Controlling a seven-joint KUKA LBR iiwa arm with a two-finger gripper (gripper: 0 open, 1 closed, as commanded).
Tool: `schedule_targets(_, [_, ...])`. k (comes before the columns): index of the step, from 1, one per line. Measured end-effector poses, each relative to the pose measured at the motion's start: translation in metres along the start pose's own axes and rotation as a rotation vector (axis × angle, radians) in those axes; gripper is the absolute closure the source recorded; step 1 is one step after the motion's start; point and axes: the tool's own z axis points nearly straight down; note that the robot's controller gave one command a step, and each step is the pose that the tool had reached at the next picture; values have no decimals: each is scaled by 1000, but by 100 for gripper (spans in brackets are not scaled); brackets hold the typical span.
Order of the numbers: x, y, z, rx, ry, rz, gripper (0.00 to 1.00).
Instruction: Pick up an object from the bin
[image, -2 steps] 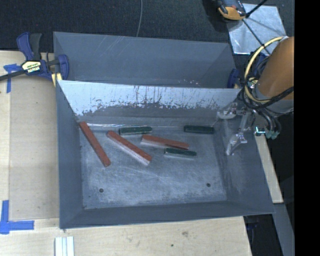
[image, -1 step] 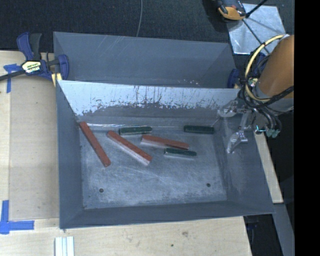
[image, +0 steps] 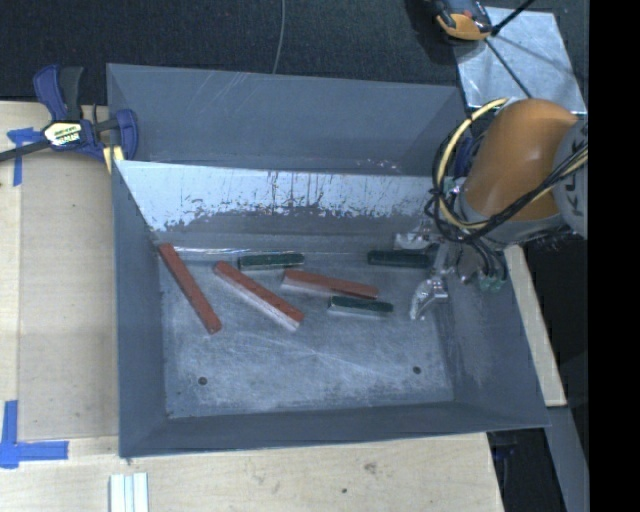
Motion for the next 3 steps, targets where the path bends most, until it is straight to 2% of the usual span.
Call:
schedule_targets(1, [-22,4,60,-5,-5,-71,0])
schedule_targets(2, [-17,3,61,-2,4,-72,100])
schedule_targets(3, [-17,3,61,-2,4,-72,100])
